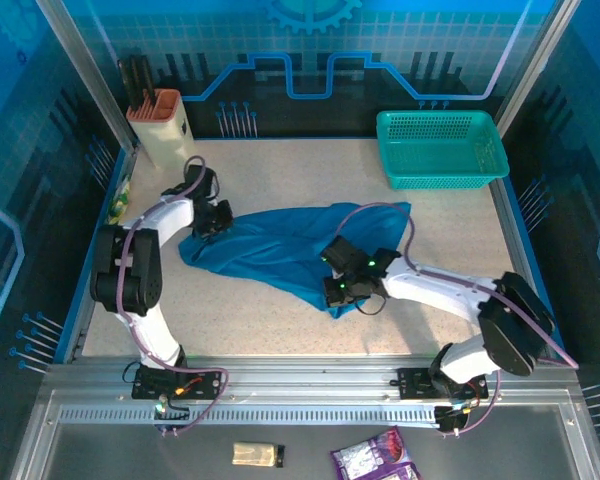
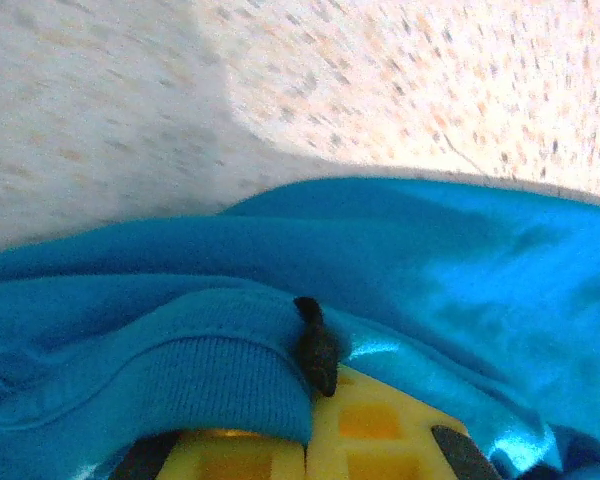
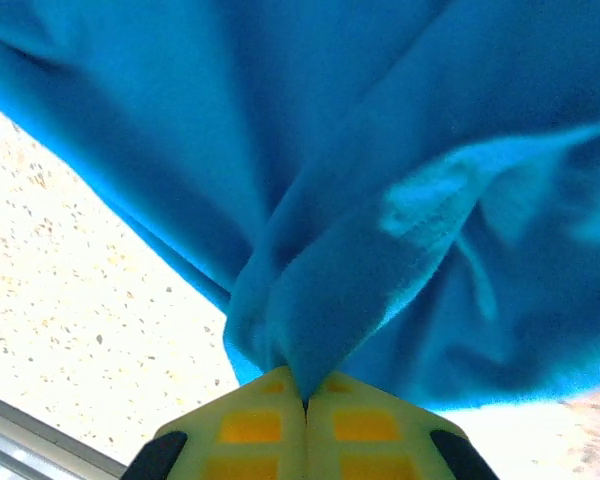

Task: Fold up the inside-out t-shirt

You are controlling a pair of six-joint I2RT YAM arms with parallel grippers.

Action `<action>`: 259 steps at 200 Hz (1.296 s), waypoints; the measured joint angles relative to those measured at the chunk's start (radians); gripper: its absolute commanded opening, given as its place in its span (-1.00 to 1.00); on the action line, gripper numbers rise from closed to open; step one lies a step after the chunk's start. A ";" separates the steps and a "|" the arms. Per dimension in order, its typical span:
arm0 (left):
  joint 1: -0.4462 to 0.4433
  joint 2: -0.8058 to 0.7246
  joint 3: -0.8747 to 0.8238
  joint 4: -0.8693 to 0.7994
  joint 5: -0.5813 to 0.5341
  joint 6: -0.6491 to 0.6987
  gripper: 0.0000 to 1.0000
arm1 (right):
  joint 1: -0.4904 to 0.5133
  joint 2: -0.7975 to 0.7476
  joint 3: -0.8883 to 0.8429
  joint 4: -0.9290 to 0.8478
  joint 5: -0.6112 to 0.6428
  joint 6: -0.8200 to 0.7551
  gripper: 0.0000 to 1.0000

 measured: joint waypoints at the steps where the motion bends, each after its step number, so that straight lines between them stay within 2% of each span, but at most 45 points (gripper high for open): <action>1: 0.005 -0.003 -0.002 0.002 0.002 0.000 -1.00 | -0.006 -0.007 -0.004 0.000 -0.001 -0.002 -0.94; 29: 0.075 -0.068 -0.059 0.011 0.040 0.000 -1.00 | -0.159 -0.118 -0.121 -0.006 -0.013 -0.012 -0.56; 51: 0.088 -0.093 -0.097 0.016 0.060 -0.001 -1.00 | -0.230 -0.118 -0.160 -0.083 0.002 -0.021 -0.45; 84: 0.089 -0.095 -0.140 0.031 0.093 -0.005 -0.99 | -0.211 -0.120 -0.099 -0.211 0.087 -0.025 -0.43; 109: 0.089 -0.098 -0.159 0.036 0.101 -0.005 -0.99 | -0.142 -0.120 -0.003 -0.255 0.138 -0.018 -0.41; 129: 0.089 -0.107 -0.161 0.037 0.101 -0.005 -0.98 | -0.105 -0.099 0.048 -0.250 0.138 0.015 -0.38; 190: 0.089 -0.121 -0.163 0.037 0.109 -0.005 -0.96 | -0.104 0.061 0.056 -0.196 0.134 0.229 -0.34; 227: 0.089 -0.121 -0.163 0.037 0.109 -0.005 -0.96 | -0.104 0.144 0.058 -0.161 0.127 0.320 -0.41; 259: 0.089 -0.121 -0.163 0.037 0.108 -0.004 -0.95 | -0.104 0.156 0.056 -0.137 0.122 0.362 -0.45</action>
